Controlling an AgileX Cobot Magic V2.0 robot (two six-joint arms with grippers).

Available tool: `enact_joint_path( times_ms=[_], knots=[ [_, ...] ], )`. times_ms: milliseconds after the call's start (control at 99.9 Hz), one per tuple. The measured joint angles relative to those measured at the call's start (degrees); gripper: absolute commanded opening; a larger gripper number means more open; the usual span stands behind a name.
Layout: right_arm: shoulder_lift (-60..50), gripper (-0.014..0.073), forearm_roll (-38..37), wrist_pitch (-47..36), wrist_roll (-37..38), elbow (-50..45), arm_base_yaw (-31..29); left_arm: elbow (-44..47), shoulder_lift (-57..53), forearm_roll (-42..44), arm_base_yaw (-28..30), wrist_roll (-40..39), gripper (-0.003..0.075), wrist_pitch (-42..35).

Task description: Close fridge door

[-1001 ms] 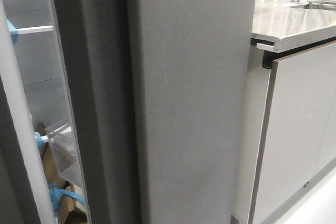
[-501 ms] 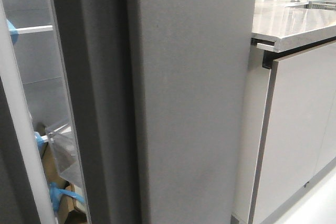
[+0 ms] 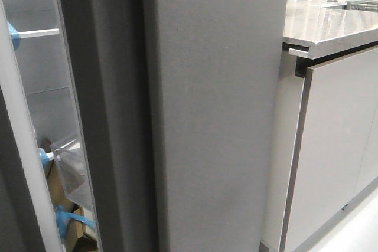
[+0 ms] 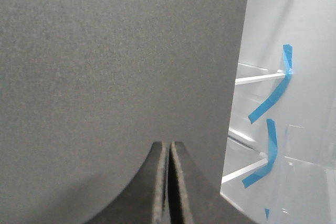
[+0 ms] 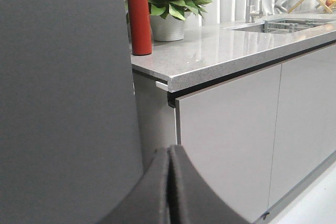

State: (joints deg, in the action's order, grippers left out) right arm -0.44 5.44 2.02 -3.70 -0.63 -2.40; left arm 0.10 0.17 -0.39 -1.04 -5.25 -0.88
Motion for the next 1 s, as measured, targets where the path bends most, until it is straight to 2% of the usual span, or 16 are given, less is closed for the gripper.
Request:
enact_joint_path(
  times_ms=[340, 761, 1001],
  knots=[
    [3.0, -0.0076, 0.0, -2.0, 0.0, 2.6, 0.9, 0.0, 0.0, 0.0, 0.0, 0.0, -0.0021, 0.0],
    [18.8, -0.0076, 0.0, -2.0, 0.0, 25.2, 6.7, 0.0, 0.0, 0.0, 0.0, 0.0, -0.0021, 0.0],
    [29.2, -0.0076, 0.0, 3.4, 0.0, 42.3, 16.0, 0.0, 0.0, 0.0, 0.0, 0.0, -0.0021, 0.0]
  ],
)
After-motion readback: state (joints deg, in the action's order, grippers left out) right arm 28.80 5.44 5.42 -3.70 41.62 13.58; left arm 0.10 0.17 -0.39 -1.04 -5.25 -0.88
